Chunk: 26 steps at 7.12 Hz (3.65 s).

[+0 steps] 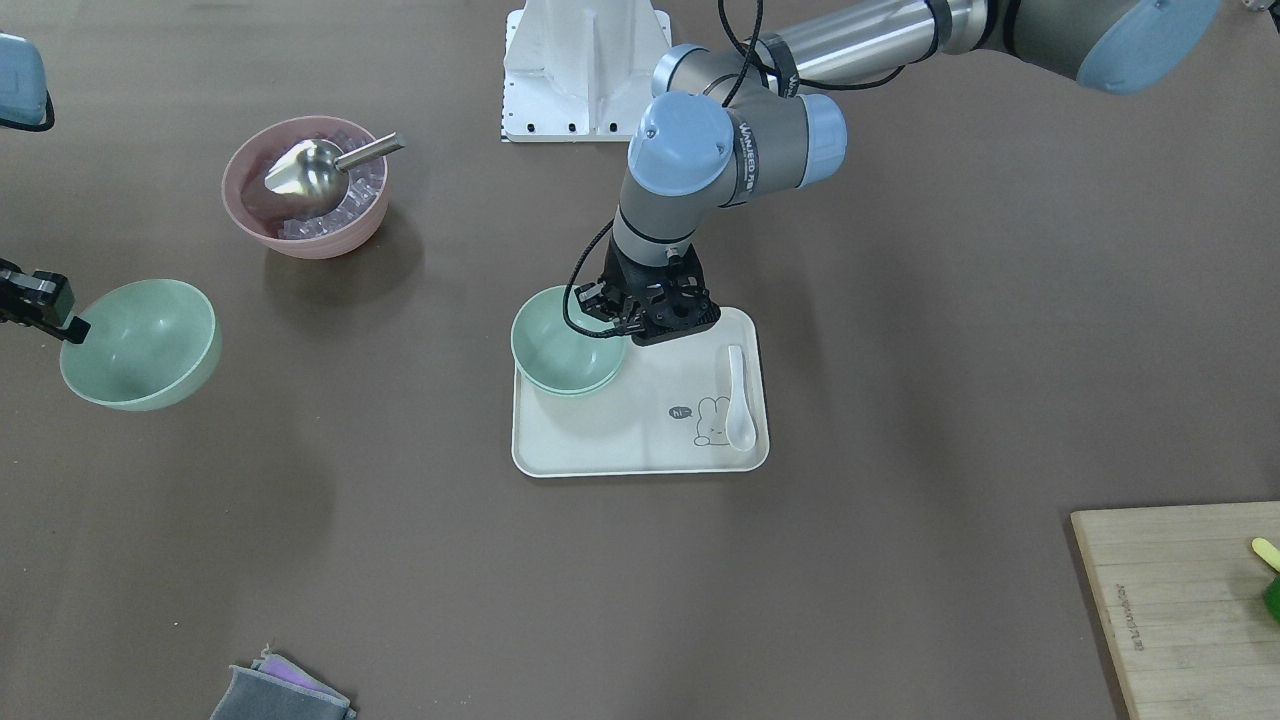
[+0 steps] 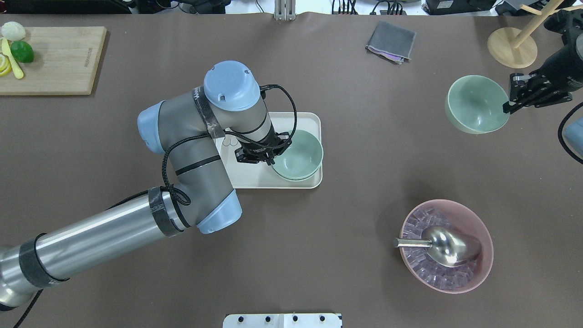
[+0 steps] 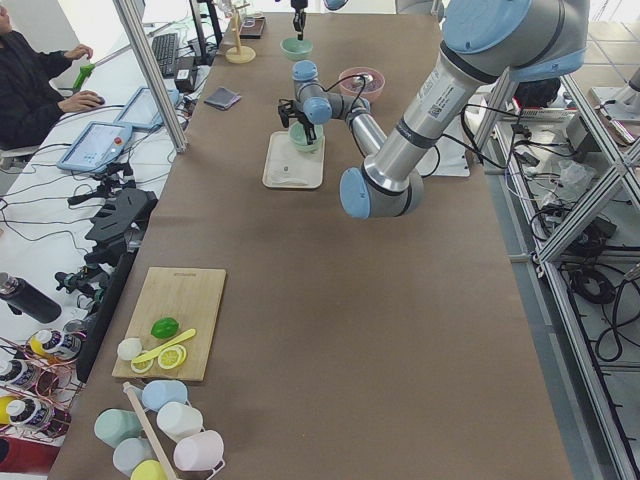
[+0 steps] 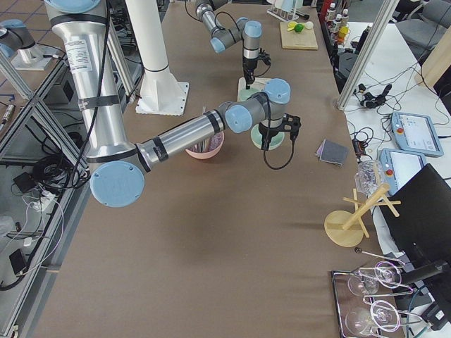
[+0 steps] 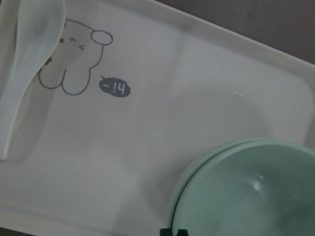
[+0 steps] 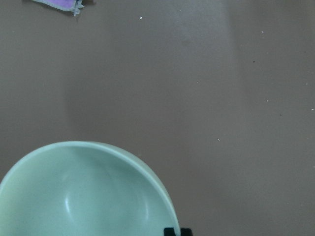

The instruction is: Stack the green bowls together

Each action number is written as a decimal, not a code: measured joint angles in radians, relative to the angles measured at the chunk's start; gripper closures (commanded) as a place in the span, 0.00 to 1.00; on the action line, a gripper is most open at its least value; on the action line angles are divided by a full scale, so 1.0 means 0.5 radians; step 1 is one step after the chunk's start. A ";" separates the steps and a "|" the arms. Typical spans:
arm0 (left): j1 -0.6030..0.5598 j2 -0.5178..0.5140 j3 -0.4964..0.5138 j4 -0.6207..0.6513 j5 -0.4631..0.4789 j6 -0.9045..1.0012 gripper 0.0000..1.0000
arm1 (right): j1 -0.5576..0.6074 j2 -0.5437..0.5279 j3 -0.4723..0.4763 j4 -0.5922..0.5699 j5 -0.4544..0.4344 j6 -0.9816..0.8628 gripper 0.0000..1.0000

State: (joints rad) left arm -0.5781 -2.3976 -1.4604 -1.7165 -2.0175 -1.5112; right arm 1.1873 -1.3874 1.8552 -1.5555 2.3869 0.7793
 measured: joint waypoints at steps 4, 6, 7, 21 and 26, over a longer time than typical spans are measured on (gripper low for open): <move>-0.006 0.000 -0.022 0.007 -0.004 0.006 0.02 | 0.000 0.001 -0.001 0.000 0.000 0.000 1.00; -0.087 0.003 -0.087 0.025 -0.115 0.012 0.02 | 0.000 0.007 -0.001 -0.001 0.007 -0.002 1.00; -0.161 0.021 -0.143 0.032 -0.220 0.017 0.02 | 0.000 0.014 0.001 -0.003 0.017 -0.002 1.00; -0.877 0.729 -0.641 0.248 -0.339 1.118 0.02 | -0.778 0.993 -0.319 -0.281 -0.306 0.731 1.00; -0.873 0.730 -0.609 0.234 -0.337 1.120 0.02 | -0.891 1.109 -0.490 -0.230 -0.328 0.757 1.00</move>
State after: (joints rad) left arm -1.0145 -2.0325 -1.7649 -1.5997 -2.1859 -0.9511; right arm 0.7419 -0.8331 1.6102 -1.6706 2.2228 1.1577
